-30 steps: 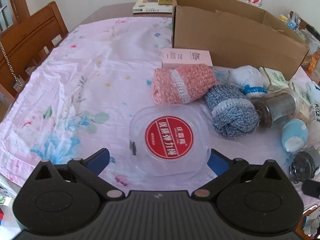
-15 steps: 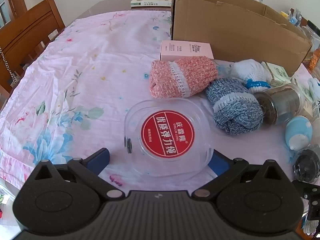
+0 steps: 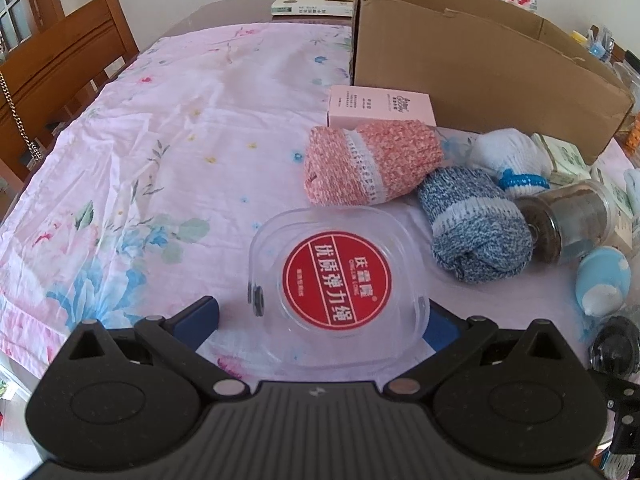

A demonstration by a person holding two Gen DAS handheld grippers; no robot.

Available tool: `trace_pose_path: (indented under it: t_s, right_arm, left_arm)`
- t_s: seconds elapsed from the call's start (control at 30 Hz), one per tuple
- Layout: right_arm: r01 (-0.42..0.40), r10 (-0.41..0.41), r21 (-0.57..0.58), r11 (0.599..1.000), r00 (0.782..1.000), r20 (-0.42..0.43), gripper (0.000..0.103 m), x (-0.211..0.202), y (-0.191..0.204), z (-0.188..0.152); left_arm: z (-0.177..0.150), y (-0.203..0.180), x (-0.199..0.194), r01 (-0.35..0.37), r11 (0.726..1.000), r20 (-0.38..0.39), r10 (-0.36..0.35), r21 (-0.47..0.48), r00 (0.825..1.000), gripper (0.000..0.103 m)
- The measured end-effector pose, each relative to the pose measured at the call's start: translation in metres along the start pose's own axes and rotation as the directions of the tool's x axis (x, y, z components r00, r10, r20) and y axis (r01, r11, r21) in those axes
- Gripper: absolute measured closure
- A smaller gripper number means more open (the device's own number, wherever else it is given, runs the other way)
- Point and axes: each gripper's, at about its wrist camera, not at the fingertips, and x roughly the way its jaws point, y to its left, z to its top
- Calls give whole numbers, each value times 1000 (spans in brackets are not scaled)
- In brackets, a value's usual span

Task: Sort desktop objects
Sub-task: 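Grasp the red-lidded container with the left gripper while the right gripper grasps the jar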

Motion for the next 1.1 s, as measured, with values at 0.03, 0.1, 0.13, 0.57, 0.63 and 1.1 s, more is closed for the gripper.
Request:
trace_pose_path:
  t_s: [0.03, 0.1, 0.13, 0.57, 0.63, 1.1]
  right_arm:
    - [-1, 1, -2, 1000, 1000, 4, 0, 0, 0, 0]
    - [-4, 4, -8, 1000, 1000, 7, 0, 1, 0, 1]
    - [-6, 6, -12, 1000, 1000, 6, 0, 1, 0, 2]
    - [-34, 35, -32, 999, 999, 19, 0, -12, -1, 11]
    - [-30, 30, -36, 999, 999, 20, 1, -12, -1, 11]
    - [-70, 70, -32, 997, 998, 6, 21, -16, -2, 16]
  left_arm:
    - [1, 0, 0, 0, 1000, -2, 0, -1, 1000, 0]
    - [3, 0, 1, -2, 1000, -12, 2, -6, 1000, 0]
    - [4, 0, 1, -2, 1000, -16, 2, -6, 1000, 0]
    - [5, 4, 3, -7, 1000, -20, 7, -9, 1000, 0]
    - [6, 2, 3, -13, 1000, -19, 13, -9, 1000, 1]
    - [8, 0, -5, 15, 1000, 6, -15, -2, 1000, 27]
